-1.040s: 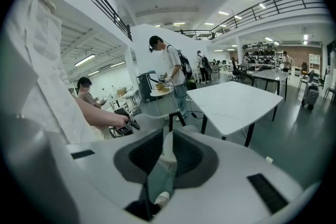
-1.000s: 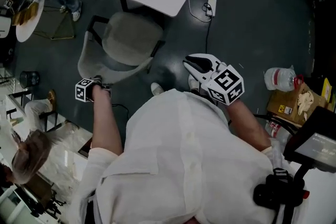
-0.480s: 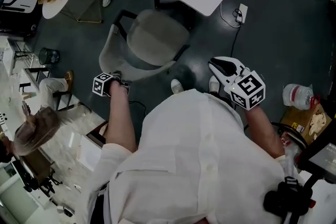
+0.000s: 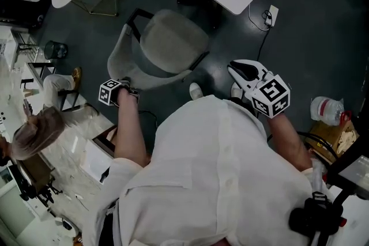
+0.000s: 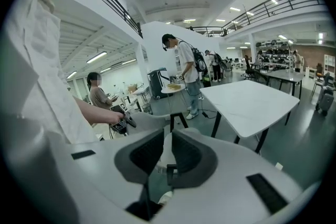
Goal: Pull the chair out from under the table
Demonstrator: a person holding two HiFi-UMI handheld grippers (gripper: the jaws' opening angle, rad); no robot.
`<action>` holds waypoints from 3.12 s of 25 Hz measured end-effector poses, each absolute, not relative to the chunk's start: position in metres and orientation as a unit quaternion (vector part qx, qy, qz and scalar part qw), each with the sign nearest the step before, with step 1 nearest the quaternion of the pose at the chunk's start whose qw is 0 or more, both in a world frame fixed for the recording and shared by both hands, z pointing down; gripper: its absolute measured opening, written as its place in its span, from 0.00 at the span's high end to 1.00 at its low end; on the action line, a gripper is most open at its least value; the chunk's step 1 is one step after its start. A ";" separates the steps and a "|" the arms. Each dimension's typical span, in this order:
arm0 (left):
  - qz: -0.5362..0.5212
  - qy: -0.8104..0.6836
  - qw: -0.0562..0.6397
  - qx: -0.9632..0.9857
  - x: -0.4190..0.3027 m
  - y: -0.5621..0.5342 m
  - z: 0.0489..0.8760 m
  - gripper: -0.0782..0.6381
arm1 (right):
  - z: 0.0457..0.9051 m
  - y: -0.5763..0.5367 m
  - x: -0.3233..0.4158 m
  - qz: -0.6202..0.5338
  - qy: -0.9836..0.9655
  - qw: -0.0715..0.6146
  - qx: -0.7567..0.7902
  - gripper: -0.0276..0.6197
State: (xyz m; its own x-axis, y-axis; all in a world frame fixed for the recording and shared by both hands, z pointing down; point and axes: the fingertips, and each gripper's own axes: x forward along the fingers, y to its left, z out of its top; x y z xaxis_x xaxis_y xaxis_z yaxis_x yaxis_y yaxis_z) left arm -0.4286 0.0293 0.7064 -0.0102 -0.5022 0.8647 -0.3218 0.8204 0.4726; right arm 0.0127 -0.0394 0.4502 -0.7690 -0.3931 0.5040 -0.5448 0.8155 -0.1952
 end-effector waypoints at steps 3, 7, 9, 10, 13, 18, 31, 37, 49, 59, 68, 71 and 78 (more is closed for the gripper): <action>-0.072 -0.710 0.638 0.289 -0.435 0.037 0.703 0.76 | 0.449 -0.039 0.007 0.167 -0.928 0.225 0.246 0.88; -0.076 -0.713 0.639 0.280 -0.443 0.052 0.701 0.76 | 0.448 -0.037 -0.004 0.165 -0.931 0.225 0.234 0.88; -0.078 -0.713 0.639 0.276 -0.448 0.060 0.699 0.76 | 0.447 -0.037 -0.011 0.165 -0.933 0.225 0.228 0.89; -0.079 -0.714 0.639 0.275 -0.450 0.064 0.699 0.76 | 0.446 -0.037 -0.013 0.165 -0.933 0.226 0.225 0.89; -0.080 -0.716 0.639 0.269 -0.457 0.075 0.696 0.76 | 0.445 -0.037 -0.020 0.163 -0.936 0.227 0.216 0.89; -0.083 -0.721 0.636 0.262 -0.475 0.092 0.696 0.76 | 0.446 -0.036 -0.032 0.159 -0.938 0.230 0.205 0.89; -0.084 -0.730 0.630 0.252 -0.497 0.134 0.701 0.76 | 0.455 -0.034 -0.038 0.156 -0.941 0.234 0.189 0.89; -0.082 -0.734 0.628 0.244 -0.506 0.147 0.700 0.76 | 0.458 -0.037 -0.040 0.159 -0.941 0.234 0.183 0.89; -0.066 -0.734 0.627 0.254 -0.513 0.157 0.701 0.76 | 0.458 -0.034 -0.046 0.157 -0.943 0.240 0.168 0.89; 0.070 -0.768 0.591 0.235 -0.534 0.189 0.691 0.71 | 0.461 -0.026 -0.043 0.157 -0.947 0.234 0.151 0.89; 0.142 -0.842 0.432 0.289 -0.492 0.163 0.595 0.68 | 0.458 -0.047 0.003 0.155 -0.955 0.233 0.101 0.89; 0.133 -0.841 0.391 0.351 -0.441 0.137 0.562 0.69 | 0.456 -0.049 0.015 0.147 -0.957 0.237 0.076 0.89; 0.084 -0.817 0.347 0.453 -0.286 0.104 0.510 0.82 | 0.453 -0.048 0.038 0.121 -0.964 0.239 -0.005 0.90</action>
